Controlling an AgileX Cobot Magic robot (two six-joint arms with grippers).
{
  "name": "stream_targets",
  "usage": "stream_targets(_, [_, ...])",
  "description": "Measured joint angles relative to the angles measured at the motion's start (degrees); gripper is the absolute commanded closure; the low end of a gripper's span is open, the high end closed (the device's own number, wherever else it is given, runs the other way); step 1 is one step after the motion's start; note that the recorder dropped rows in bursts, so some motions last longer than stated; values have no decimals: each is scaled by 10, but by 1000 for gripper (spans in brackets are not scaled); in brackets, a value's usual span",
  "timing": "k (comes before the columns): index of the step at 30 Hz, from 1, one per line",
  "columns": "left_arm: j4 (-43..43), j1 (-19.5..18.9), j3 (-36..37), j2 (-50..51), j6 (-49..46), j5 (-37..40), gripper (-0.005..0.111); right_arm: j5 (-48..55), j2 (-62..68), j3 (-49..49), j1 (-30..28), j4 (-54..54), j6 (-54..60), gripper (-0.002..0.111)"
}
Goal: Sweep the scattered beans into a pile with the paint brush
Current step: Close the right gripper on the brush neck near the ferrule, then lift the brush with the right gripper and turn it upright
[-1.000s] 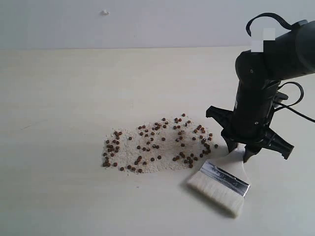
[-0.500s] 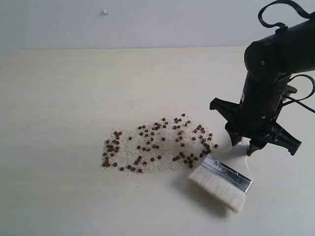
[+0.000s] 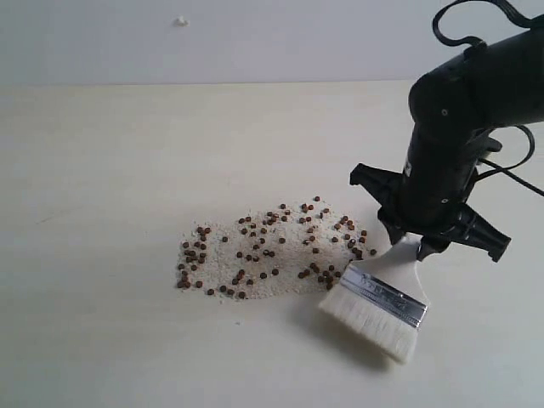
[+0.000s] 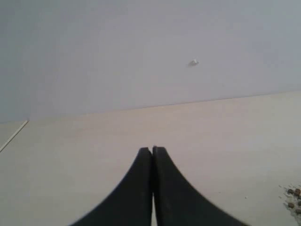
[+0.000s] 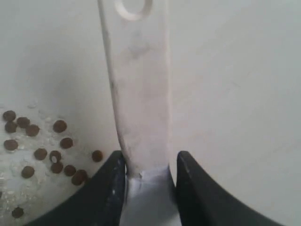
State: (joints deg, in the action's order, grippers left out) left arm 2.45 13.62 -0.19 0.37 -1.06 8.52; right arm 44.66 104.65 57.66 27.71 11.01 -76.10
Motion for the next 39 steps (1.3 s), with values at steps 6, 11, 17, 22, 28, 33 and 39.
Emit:
stream_targets(6, [0, 0, 0, 0, 0, 0, 107, 7, -14, 0, 27, 45, -30, 108])
stream_targets(11, [0, 0, 0, 0, 0, 0, 107, 26, -43, 0, 29, 52, -33, 108])
stream_targets(17, [0, 0, 0, 0, 0, 0, 107, 28, -58, 0, 29, 52, -34, 108])
stream_targets(22, [0, 0, 0, 0, 0, 0, 107, 28, -59, 0, 29, 52, -34, 108])
stream_targets(28, [0, 0, 0, 0, 0, 0, 107, 28, -59, 0, 29, 52, -34, 108])
stream_targets(33, [0, 0, 0, 0, 0, 0, 107, 36, -59, 0, 29, 52, -26, 108])
stream_targets(39, [0, 0, 0, 0, 0, 0, 107, 38, -59, 0, 29, 62, 98, 108])
